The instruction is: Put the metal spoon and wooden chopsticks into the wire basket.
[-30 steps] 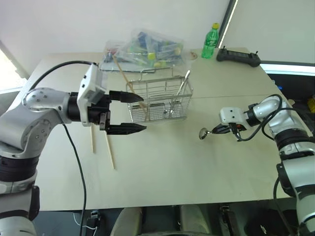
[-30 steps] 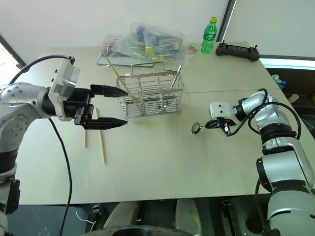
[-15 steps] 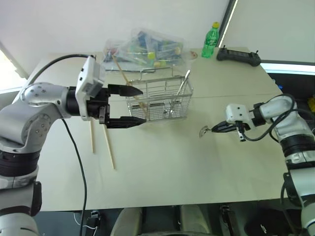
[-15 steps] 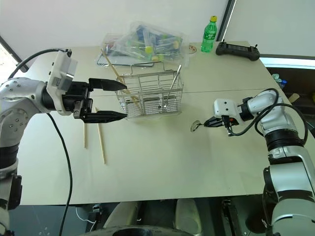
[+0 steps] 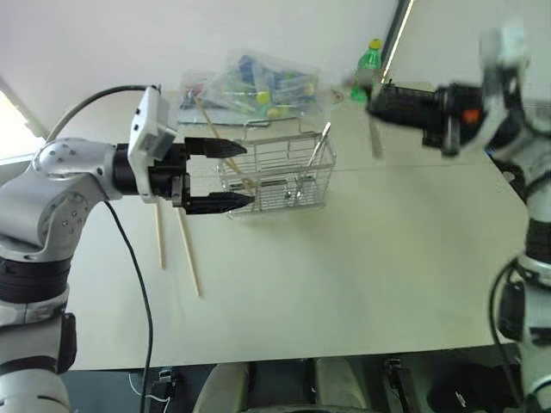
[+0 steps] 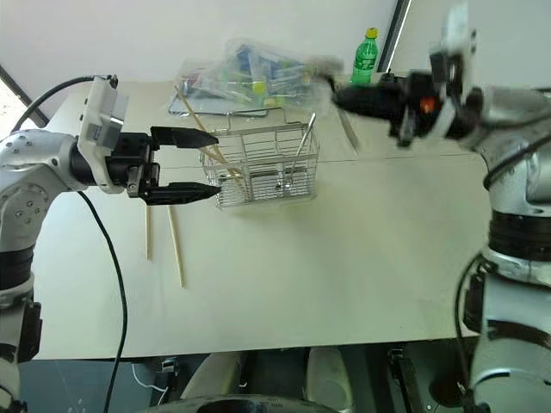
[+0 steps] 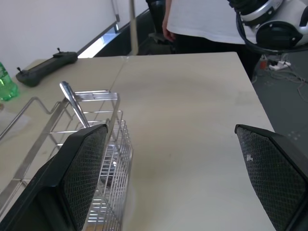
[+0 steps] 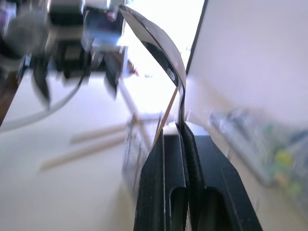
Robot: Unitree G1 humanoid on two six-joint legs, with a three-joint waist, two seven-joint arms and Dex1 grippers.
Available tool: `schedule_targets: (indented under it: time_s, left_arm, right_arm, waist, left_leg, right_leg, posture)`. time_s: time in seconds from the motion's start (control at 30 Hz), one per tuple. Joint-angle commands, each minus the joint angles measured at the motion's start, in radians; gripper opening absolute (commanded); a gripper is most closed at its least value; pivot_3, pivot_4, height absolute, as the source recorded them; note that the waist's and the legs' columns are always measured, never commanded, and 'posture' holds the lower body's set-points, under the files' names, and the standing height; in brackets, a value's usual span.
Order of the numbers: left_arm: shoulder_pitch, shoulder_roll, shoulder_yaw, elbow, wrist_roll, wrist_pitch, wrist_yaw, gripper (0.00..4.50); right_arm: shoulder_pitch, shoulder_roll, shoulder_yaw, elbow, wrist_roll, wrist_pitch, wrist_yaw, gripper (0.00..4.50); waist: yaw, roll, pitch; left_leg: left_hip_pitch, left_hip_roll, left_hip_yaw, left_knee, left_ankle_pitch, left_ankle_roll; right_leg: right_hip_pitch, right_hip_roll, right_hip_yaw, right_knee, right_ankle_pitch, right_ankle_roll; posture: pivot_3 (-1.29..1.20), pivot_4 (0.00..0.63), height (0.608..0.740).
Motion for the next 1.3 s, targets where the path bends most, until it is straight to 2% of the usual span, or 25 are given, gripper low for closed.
schedule_targets:
  time_s: [0.03, 0.27, 0.63, 0.67, 0.7, 0.77, 0.83, 0.93, 1.17, 1.3]
  left_arm:
    - [-0.048, -0.014, 0.047, 0.020, 0.009, -0.027, 0.041, 4.50]
    - [-0.105, -0.065, 0.074, 0.072, 0.015, -0.032, 0.136, 4.50]
    - [-0.100, -0.057, 0.085, 0.057, 0.009, -0.021, 0.141, 4.50]
    - [-0.099, -0.057, 0.086, 0.055, 0.008, -0.021, 0.141, 4.50]
    - [-0.098, -0.056, 0.086, 0.052, 0.007, -0.020, 0.143, 4.50]
    - [-0.099, -0.056, 0.086, 0.051, 0.007, -0.019, 0.144, 4.50]
    - [-0.102, -0.055, 0.085, 0.053, 0.007, -0.019, 0.144, 4.50]
    - [-0.114, -0.053, 0.082, 0.066, 0.012, -0.023, 0.139, 4.50]
    - [-0.174, -0.057, 0.098, 0.104, -0.019, 0.002, 0.138, 4.50]
    - [-0.296, -0.068, 0.166, 0.175, -0.106, 0.071, 0.186, 4.50]
  right_arm:
    - [-0.012, 0.088, -0.002, -0.057, 0.026, 0.023, -0.148, 0.02]
    - [0.031, 0.248, 0.070, -0.029, -0.043, -0.068, -0.278, 0.02]
    - [0.053, 0.330, 0.083, 0.114, -0.122, -0.195, -0.334, 0.02]
    - [0.056, 0.333, 0.082, 0.117, -0.123, -0.195, -0.337, 0.63]
    - [0.062, 0.336, 0.080, 0.122, -0.125, -0.194, -0.345, 0.95]
    - [0.072, 0.337, 0.082, 0.122, -0.135, -0.199, -0.355, 1.89]
    - [0.079, 0.334, 0.083, 0.116, -0.147, -0.204, -0.366, 3.00]
    - [0.083, 0.323, 0.073, 0.112, -0.158, -0.206, -0.381, 4.42]
    - [0.059, 0.267, 0.037, 0.097, -0.138, -0.183, -0.377, 4.42]
    - [0.012, 0.184, -0.023, 0.076, -0.058, -0.120, -0.332, 4.42]
  waist:
    - [0.004, -0.001, 0.000]
    - [-0.004, -0.001, 0.000]
    - [-0.007, -0.001, 0.000]
    - [-0.007, -0.001, 0.000]
    - [-0.007, -0.001, 0.000]
    - [-0.007, -0.001, 0.000]
    - [-0.007, -0.001, 0.000]
    - [-0.007, -0.001, 0.000]
    - [-0.006, -0.001, 0.000]
    - [-0.004, -0.001, 0.001]
  left_leg:
    - [-0.001, -0.001, -0.001, 0.000, 0.000, 0.000]
    - [-0.002, -0.003, -0.002, 0.000, 0.000, 0.000]
    - [-0.001, -0.003, 0.000, 0.000, 0.000, 0.000]
    - [-0.001, -0.002, 0.000, 0.000, 0.000, 0.000]
    - [-0.001, -0.002, 0.000, 0.000, 0.000, 0.000]
    - [-0.001, -0.002, -0.001, 0.000, 0.000, 0.000]
    - [-0.001, -0.003, -0.001, 0.000, 0.000, 0.000]
    - [-0.001, -0.003, 0.000, 0.000, 0.000, 0.000]
    - [-0.001, -0.003, 0.000, 0.000, 0.000, 0.000]
    - [-0.002, -0.003, 0.000, 0.000, 0.000, 0.000]
  right_leg:
    - [0.000, 0.000, -0.001, 0.000, 0.000, 0.000]
    - [-0.002, -0.003, -0.001, 0.000, 0.001, 0.003]
    - [-0.002, -0.001, -0.001, 0.002, 0.002, 0.002]
    - [-0.002, -0.001, -0.001, 0.002, 0.002, 0.002]
    - [-0.002, -0.001, -0.001, 0.002, 0.002, 0.002]
    - [-0.002, -0.001, -0.001, 0.002, 0.002, 0.002]
    - [-0.002, -0.001, -0.001, 0.001, 0.002, 0.002]
    - [-0.002, -0.001, -0.001, 0.002, 0.002, 0.002]
    - [-0.002, 0.000, -0.001, 0.001, 0.002, 0.002]
    - [-0.003, 0.000, -0.001, 0.001, 0.002, 0.003]
  posture:
    - [0.00, 0.150, 0.734]
    - [0.00, 0.150, 0.734]
    - [0.00, 0.150, 0.734]
    - [0.00, 0.150, 0.734]
    - [0.00, 0.150, 0.734]
    - [0.00, 0.150, 0.734]
    - [0.00, 0.150, 0.734]
    - [0.00, 0.150, 0.734]
    - [0.00, 0.150, 0.734]
    - [0.00, 0.150, 0.734]
